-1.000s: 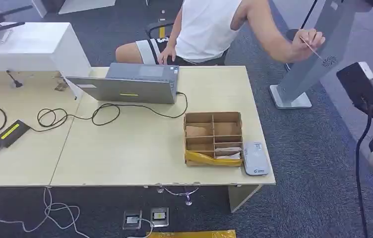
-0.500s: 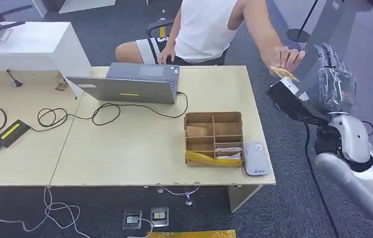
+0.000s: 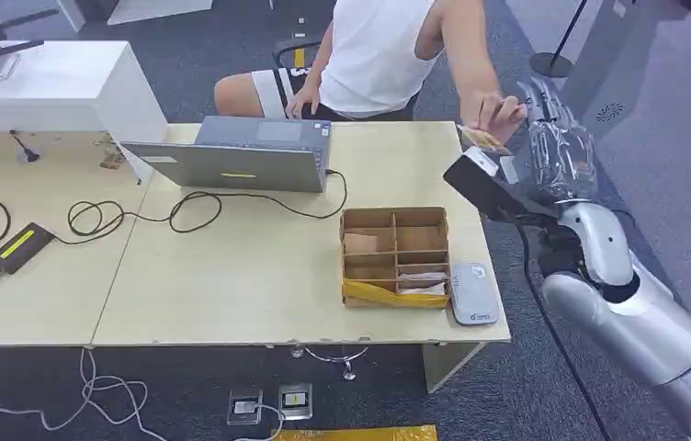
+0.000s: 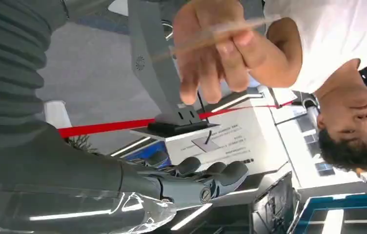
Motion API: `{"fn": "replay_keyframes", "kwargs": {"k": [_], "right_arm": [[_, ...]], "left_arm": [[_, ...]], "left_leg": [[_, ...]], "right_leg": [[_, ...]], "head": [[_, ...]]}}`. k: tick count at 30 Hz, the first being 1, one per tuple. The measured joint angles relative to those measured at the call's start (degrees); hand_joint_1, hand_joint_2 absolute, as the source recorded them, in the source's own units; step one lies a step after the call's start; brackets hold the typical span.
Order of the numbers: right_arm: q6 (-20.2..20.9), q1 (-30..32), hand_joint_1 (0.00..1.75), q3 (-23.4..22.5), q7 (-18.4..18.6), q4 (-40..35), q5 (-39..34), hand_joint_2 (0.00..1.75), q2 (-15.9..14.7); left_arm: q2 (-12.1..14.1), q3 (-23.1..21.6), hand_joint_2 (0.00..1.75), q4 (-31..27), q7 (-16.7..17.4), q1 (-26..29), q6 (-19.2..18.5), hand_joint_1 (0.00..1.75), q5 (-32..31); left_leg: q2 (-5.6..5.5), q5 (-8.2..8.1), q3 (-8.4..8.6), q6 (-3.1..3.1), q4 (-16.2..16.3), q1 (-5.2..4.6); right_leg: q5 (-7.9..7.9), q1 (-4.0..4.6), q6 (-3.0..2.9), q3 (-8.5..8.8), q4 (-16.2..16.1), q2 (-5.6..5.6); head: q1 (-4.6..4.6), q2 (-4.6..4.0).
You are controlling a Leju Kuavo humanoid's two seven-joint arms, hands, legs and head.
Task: Pass the card to the sensor for recognition and then transmit it.
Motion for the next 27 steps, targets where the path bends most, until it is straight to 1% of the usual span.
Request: {"fn": "replay_keyframes", "kwargs": {"k": [3, 4, 5, 6, 9, 10, 12, 13, 27], "right_arm": [[-0.1, -0.3, 0.0, 1.0, 0.0, 0.7, -0.1, 1.75, 0.5], [-0.1, -0.4, 0.05, 1.2, -0.2, 0.9, -0.1, 1.75, 0.7], [-0.2, -0.5, 0.07, 1.5, -0.3, 1.2, -0.2, 1.75, 0.9], [-0.3, -0.6, 0.03, 1.8, -0.6, 1.5, -0.4, 1.75, 1.0], [-1.0, -1.1, 0.03, 2.4, -1.3, 2.6, -1.2, 1.75, 1.7], [-1.2, -1.2, 0.0, 2.4, -1.4, 2.9, -1.3, 1.75, 1.9], [-1.4, -1.4, 0.0, 2.6, -1.6, 3.4, -1.7, 1.75, 2.2], [-1.4, -1.5, 1.75, 2.8, -1.6, 3.5, -1.7, 1.75, 2.3], [-2.0, -1.9, 1.75, 3.8, -3.2, 6.1, -3.3, 1.75, 3.2]], "left_arm": [[0.0, 0.0, 1.75, 0.0, 0.2, 0.0, 0.0, 0.0, 0.0], [0.0, 0.0, 1.75, 0.0, 0.2, 0.0, 0.0, 0.0, 0.0], [0.0, 0.0, 1.75, 0.0, 0.3, 0.0, 0.0, 0.0, 0.1], [0.0, 0.0, 1.75, 0.0, 0.3, 0.0, 0.1, 0.0, 0.2], [0.0, 0.0, 1.75, 0.0, 0.3, 0.0, 0.2, 0.0, 0.4], [0.0, 0.0, 1.75, 0.0, 0.3, 0.0, 0.3, 0.0, 0.4], [0.0, 0.0, 1.75, 0.0, 0.3, 0.0, 0.3, 0.0, 0.4], [0.0, 0.0, 1.75, 0.0, 0.3, 0.0, 0.3, 0.0, 0.4], [0.0, 0.0, 1.75, 0.0, 0.3, 0.0, 0.5, 0.0, 0.9]], "left_leg": [[0.0, 0.0, 0.0, 0.0, 0.0, 0.0], [0.0, 0.0, -0.01, 0.0, 0.0, 0.0], [0.0, 0.0, -0.01, 0.0, 0.0, 0.0], [0.0, 0.0, -0.01, 0.0, 0.0, 0.0], [0.0, 0.0, 0.0, 0.0, 0.0, 0.0], [0.0, 0.0, 0.0, 0.0, 0.0, 0.0], [0.0, 0.0, 0.0, 0.0, 0.0, 0.0], [0.01, 0.0, 0.0, 0.0, 0.0, 0.0], [0.0, 0.0, 0.0, 0.0, 0.0, 0.0]], "right_leg": [[0.0, 0.0, 0.0, 0.0, 0.0, 0.01], [0.0, 0.0, 0.0, -0.01, 0.0, 0.01], [0.0, 0.0, 0.0, -0.01, 0.0, 0.01], [0.0, 0.0, 0.0, -0.01, 0.0, 0.01], [0.0, 0.0, 0.0, -0.01, 0.0, 0.01], [0.0, 0.0, 0.0, -0.01, 0.0, 0.0], [0.0, 0.0, 0.0, -0.01, 0.0, 0.01], [0.0, 0.0, 0.0, -0.01, 0.0, 0.01], [0.0, 0.0, 0.0, -0.01, 0.0, 0.01]], "head": [[0.0, 0.0], [0.02, 0.0], [0.0, 0.0], [0.02, -0.02], [0.0, 0.0], [0.0, 0.0], [0.0, -0.02], [0.0, 0.0], [0.02, 0.0]]}}
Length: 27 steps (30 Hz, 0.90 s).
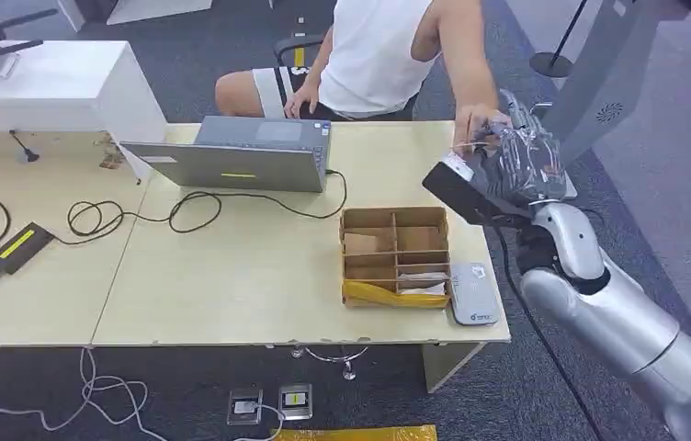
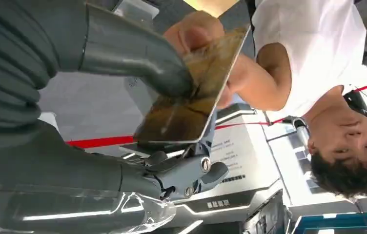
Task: Pass the card to the sensor for recognition and then transmit it.
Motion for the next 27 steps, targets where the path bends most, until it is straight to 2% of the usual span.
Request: {"fn": "replay_keyframes", "kwargs": {"k": [22, 27], "right_arm": [[-2.4, 1.6, 1.75, 1.2, -1.0, 2.8, -3.9, 1.75, 0.3], [-4.7, 3.8, 1.75, 0.5, -0.9, 2.9, -8.2, 1.75, -0.4]], "left_arm": [[0.0, 0.0, 1.75, 0.0, 0.0, 0.1, 0.4, 0.0, 0.9], [0.0, 0.0, 1.75, 0.0, -0.1, 0.1, 0.7, 0.0, 2.2]], "left_leg": [[0.06, 0.0, 0.05, 0.0, 0.0, 0.0], [0.05, 0.0, 0.14, 0.0, 0.0, 0.0]], "right_leg": [[0.0, 0.0, 0.0, -0.03, 0.0, 0.12], [0.0, 0.01, 0.0, 0.0, 0.0, 0.11]], "head": [[-0.02, 0.0], [0.0, 0.0]]}}
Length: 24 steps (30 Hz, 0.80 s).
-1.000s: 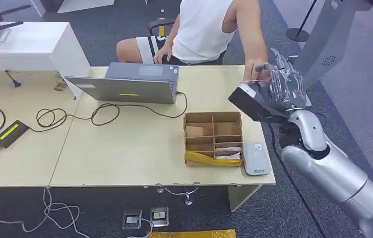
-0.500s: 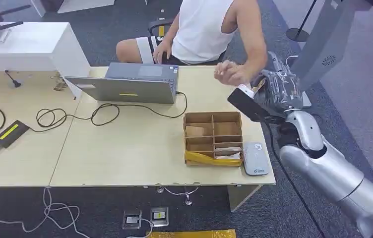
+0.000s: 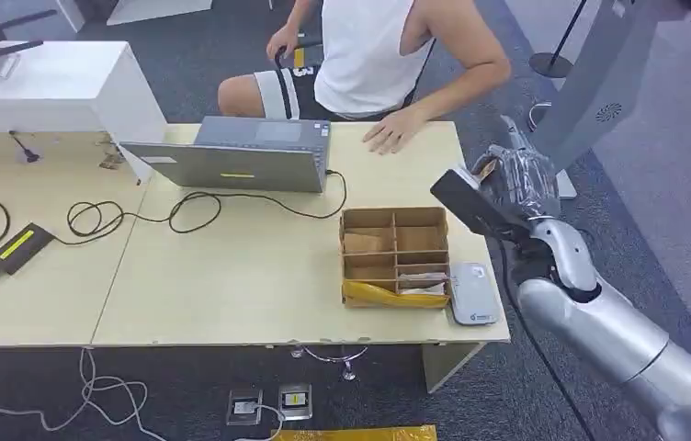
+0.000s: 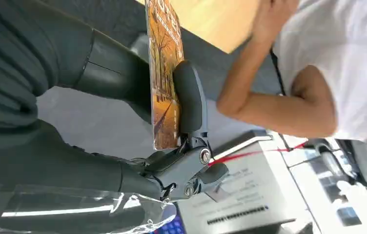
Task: Pass the card to the sensor for recognition and then transmit it.
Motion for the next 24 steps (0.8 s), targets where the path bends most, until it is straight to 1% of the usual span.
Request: {"fn": "replay_keyframes", "kwargs": {"k": [3, 5, 9, 11, 17, 24], "right_arm": [[-1.8, 4.0, 1.75, -1.7, 1.3, -0.9, -2.7, 1.75, -1.8], [-2.7, 7.1, 1.75, -3.7, 1.8, -1.8, -4.0, 1.75, -3.5], [-2.8, 12.9, 1.75, -7.5, 2.4, -3.2, -5.0, 1.75, -6.9], [-2.8, 15.2, 1.75, -8.9, 2.6, -3.5, -5.0, 1.75, -8.0], [-2.6, 20.0, 1.75, -11.3, 2.1, -3.5, -5.0, 1.75, -8.9], [-2.4, 22.7, 1.75, -12.2, 1.4, -3.4, -5.2, 1.75, -8.8]], "left_arm": [[0.0, 0.0, 1.75, 0.0, 0.0, 0.2, 0.0, 0.0, 0.4], [0.0, 0.0, 1.75, 0.0, 0.0, 0.2, 0.0, 0.0, 0.6], [0.0, 0.0, 1.75, 0.0, 0.0, 0.3, 0.0, 0.0, 1.0], [0.0, 0.0, 1.75, 0.0, 0.0, 0.3, 0.0, 0.0, 1.1], [0.0, 0.0, 1.75, 0.0, 0.0, 0.2, 0.0, 0.0, 1.1], [-0.1, 0.0, 1.75, 0.0, 0.0, 0.2, 0.0, 0.0, 1.0]], "left_leg": [[0.0, -0.01, -0.02, 0.0, 0.0, -0.01], [0.01, -0.05, -0.01, 0.0, 0.0, -0.01], [0.02, -0.08, -0.03, 0.0, 0.0, -0.01], [0.04, -0.08, -0.02, 0.0, 0.0, -0.01], [0.11, -0.08, 0.0, -0.02, 0.0, 0.03], [0.13, -0.07, -0.01, -0.02, 0.0, 0.03]], "right_leg": [[0.0, -0.01, 0.0, 0.0, 0.0, 0.01], [0.0, -0.01, 0.0, 0.0, 0.0, 0.02], [0.0, -0.03, 0.0, 0.0, 0.0, 0.02], [0.0, -0.02, 0.0, -0.01, 0.0, 0.03], [0.0, 0.04, 0.0, 0.0, 0.0, 0.07], [0.0, 0.03, 0.0, 0.0, 0.0, 0.16]], "head": [[-0.02, 0.0], [0.0, 0.0], [-0.04, 0.0], [0.0, 0.0], [-0.02, 0.0], [-0.02, 0.0]]}}
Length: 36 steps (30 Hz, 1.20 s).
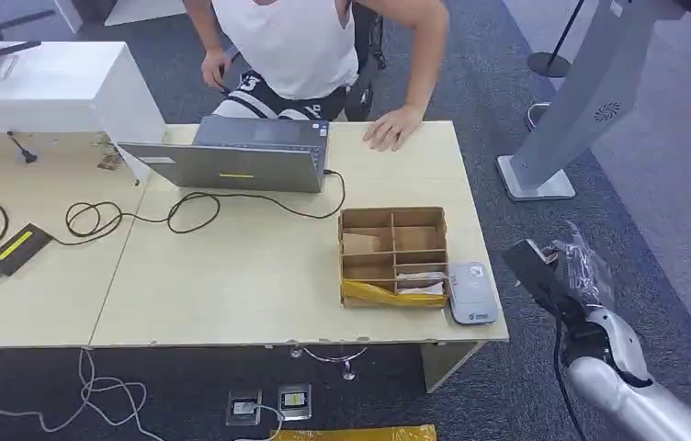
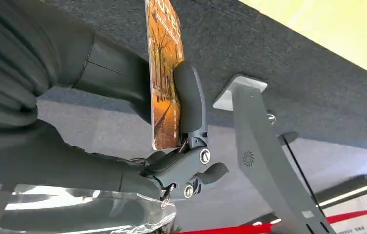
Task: Pass the card to the sensor for recognition and then transmit it.
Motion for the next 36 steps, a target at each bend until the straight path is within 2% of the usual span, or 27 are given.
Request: {"fn": "replay_keyframes", "kwargs": {"k": [11, 20, 36], "right_arm": [[3.9, 0.8, 1.75, -0.2, -1.8, 0.7, 1.7, 1.75, 1.1], [7.0, -0.8, 1.75, 0.7, -3.3, 2.9, 2.3, 1.75, 4.7], [7.2, -1.7, 1.75, 1.5, -4.6, 8.5, -0.4, 1.75, 7.6]], "left_arm": [[0.0, 0.0, 1.75, -0.3, 0.0, -0.1, -0.2, 0.0, -0.9], [-0.2, -0.4, 1.75, -0.6, 0.0, -0.2, -0.4, 0.0, -0.9], [-0.2, -0.8, 1.75, -0.6, 0.1, -0.2, -0.7, 0.0, -1.3]], "left_leg": [[0.0, 0.0, -0.02, 0.0, 0.0, 0.0], [-0.02, 0.01, -0.03, 0.0, 0.0, 0.0], [-0.01, 0.01, -0.03, 0.0, 0.0, 0.0]], "right_leg": [[0.0, 0.0, 0.0, 0.01, 0.0, -0.01], [0.0, 0.0, 0.0, 0.0, 0.0, -0.03], [0.0, 0.0, 0.0, -0.01, 0.0, -0.01]], "head": [[0.0, 0.0], [0.02, 0.0], [0.0, 0.0]]}}
